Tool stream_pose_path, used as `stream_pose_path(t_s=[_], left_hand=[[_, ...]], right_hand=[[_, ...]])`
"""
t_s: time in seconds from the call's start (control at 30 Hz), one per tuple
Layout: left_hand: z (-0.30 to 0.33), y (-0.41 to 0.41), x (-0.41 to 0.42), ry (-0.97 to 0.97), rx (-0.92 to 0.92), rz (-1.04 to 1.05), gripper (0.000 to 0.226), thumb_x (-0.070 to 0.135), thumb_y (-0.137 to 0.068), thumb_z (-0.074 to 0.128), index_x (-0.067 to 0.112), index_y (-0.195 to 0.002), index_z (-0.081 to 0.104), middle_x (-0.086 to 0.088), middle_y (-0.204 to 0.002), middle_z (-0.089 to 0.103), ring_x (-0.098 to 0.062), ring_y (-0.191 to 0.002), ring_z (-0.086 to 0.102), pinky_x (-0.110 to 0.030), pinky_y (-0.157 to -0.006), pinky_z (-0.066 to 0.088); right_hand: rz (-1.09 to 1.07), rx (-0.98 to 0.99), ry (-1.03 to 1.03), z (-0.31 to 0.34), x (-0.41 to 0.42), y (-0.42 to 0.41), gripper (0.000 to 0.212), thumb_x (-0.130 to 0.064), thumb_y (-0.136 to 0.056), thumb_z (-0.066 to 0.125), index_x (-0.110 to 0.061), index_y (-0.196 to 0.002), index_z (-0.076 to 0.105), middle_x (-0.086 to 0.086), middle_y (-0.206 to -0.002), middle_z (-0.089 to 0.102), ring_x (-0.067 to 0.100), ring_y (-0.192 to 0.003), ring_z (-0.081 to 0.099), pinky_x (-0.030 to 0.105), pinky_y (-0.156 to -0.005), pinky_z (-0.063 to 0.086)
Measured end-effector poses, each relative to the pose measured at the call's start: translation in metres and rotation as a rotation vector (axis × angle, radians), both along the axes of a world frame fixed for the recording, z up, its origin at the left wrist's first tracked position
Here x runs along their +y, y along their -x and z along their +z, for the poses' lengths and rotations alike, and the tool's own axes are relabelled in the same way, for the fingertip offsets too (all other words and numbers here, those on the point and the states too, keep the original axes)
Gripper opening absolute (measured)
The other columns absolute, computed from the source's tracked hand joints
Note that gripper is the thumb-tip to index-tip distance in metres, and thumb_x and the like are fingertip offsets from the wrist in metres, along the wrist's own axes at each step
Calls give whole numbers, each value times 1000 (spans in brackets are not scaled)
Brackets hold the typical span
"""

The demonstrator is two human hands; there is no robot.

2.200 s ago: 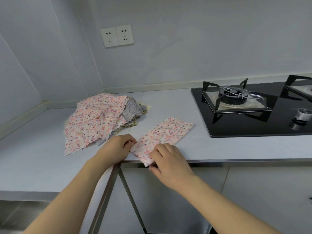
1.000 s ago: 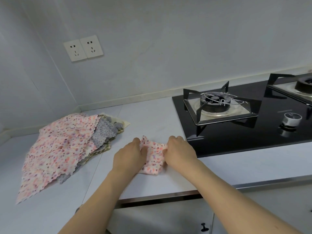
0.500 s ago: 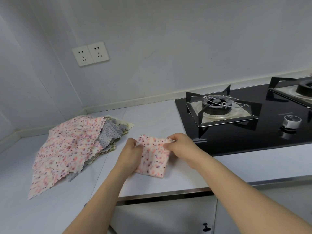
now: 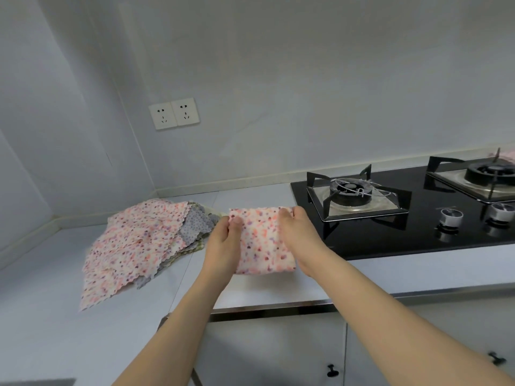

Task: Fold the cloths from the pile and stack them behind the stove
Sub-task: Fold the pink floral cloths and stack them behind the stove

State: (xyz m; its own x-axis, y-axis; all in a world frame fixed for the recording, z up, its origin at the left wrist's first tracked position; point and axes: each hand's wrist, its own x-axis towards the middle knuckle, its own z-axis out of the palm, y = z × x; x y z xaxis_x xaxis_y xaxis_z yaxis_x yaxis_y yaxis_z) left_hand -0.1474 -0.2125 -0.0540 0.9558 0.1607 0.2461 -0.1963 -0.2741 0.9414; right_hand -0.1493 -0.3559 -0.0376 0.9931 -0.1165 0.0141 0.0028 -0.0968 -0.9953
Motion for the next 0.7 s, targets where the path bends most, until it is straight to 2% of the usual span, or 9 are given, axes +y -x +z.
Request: stream_pose_path(t_s=[0.1,0.17,0.23,0.3,0.47,0.63,0.7], left_hand=[[3,3,-7,-46,-86,17,36,36,-102,39,4,-94,52,-10,-83,55,-20,-75,53,-33,-68,45],[3,0,-9,-70,-104,34,33,34,-103,38,10,-84,49,-1,-74,47,-11,-65,45,-26,-59,37],[0,-8,-7,-122,-116,67,33,33,-104,37,17,-75,42,4,-67,40,-8,-58,37,-24,-55,31],[-8,-22,-1,-183,-120,107,33,34,-104,37,18,-74,40,4,-65,38,-10,-57,35,-25,-52,28],[-40,-71,14,-317,-73,180,34,34,-104,35,11,-80,42,2,-66,45,-11,-56,39,-22,-47,28],[-62,-110,21,-391,-45,213,32,30,-104,36,18,-74,36,-1,-65,47,-11,-57,43,-22,-46,25],[-64,-120,21,-402,-36,215,31,30,-104,37,17,-76,38,-3,-67,50,-12,-59,46,-30,-50,26]], right_hand=[[-132,-136,209,-2,6,5,34,-36,-104,25,-15,-130,33,-3,-92,50,19,-81,51,33,-67,39],[-203,-215,353,-6,7,0,31,-36,-104,23,-16,-125,34,-6,-84,49,19,-75,50,33,-62,35],[-240,-265,460,-13,8,-9,26,-36,-104,22,-17,-118,34,-8,-76,45,21,-71,50,34,-60,36],[-241,-291,527,-21,13,-23,25,-36,-104,22,-18,-115,35,-6,-77,47,25,-74,53,36,-63,40],[-182,-219,502,-52,28,-76,15,-33,-104,25,-20,-106,33,-5,-75,48,26,-73,50,36,-61,36],[-136,-151,420,-71,36,-113,12,-29,-104,27,-19,-102,33,-8,-73,48,8,-65,47,28,-51,31],[-136,-156,411,-73,36,-124,13,-29,-104,28,-18,-101,34,-8,-75,49,9,-66,48,28,-51,31]])
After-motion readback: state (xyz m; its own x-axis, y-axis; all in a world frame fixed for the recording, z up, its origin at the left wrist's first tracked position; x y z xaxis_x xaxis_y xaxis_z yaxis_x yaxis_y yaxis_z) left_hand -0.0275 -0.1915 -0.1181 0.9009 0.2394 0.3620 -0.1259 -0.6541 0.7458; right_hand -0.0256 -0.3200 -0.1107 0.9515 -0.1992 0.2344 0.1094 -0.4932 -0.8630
